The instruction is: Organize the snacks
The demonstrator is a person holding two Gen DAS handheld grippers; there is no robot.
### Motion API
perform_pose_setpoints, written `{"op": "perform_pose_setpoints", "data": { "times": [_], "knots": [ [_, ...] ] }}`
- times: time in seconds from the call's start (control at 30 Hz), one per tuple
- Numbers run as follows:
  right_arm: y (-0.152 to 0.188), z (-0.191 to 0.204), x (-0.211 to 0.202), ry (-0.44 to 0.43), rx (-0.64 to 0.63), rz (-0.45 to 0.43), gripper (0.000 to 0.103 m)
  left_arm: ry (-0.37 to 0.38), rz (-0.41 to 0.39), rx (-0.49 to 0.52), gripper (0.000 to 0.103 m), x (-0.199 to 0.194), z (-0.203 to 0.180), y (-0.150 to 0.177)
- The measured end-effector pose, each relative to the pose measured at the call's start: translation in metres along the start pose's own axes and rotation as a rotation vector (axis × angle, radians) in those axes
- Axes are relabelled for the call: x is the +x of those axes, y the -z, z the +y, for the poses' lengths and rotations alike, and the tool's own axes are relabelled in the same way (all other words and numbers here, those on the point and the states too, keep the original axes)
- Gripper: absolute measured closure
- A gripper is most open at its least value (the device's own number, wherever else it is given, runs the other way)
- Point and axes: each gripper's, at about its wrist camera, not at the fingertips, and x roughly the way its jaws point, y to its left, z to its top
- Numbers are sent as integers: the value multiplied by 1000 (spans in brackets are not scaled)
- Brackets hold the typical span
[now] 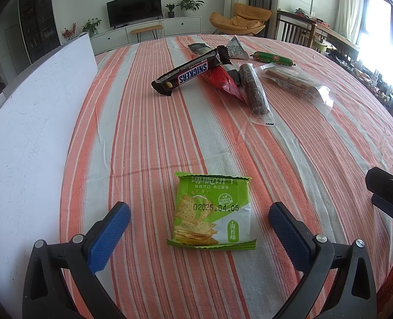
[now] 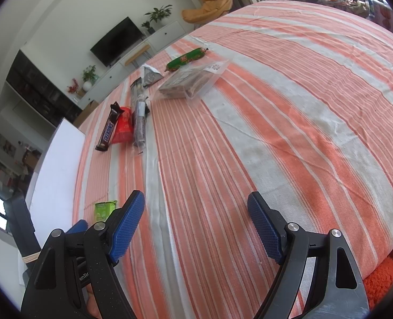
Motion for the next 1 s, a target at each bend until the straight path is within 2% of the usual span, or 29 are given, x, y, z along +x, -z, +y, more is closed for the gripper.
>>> {"op": "perform_pose_setpoints", "data": {
  "times": [0.2, 0.4, 0.47, 0.7, 0.77, 0.87, 0.93, 0.97, 1.0],
  "knots": [
    [0, 1, -1, -6, 0, -4, 20, 0, 0, 0, 0, 0, 0, 0],
    [-10, -9, -19, -78, 63, -78, 20, 1, 0, 0, 0, 0, 0, 0],
    [-18, -7, -12, -89, 62, -50, 19, 1, 1, 0, 0, 0, 0, 0],
    [-72, 54, 53, -113, -160, 132, 21, 29, 65, 22, 1, -2, 6, -4],
    [-89, 76, 79, -84, -236, 178, 22, 41, 73, 11, 3, -4, 9, -4],
    [-110, 96, 116, -44, -266, 235, 22, 27, 78, 32, 14, -3, 9, -7],
    [-118, 106, 139, -3, -284, 272, 24, 27, 81, 42, 27, -3, 8, -10],
    [-120, 107, 148, 11, -283, 294, 28, 31, 81, 50, 31, -3, 7, -11],
    [-121, 108, 156, 10, -276, 318, 37, 39, 77, 60, 42, -4, 6, -11]
  ]
}}
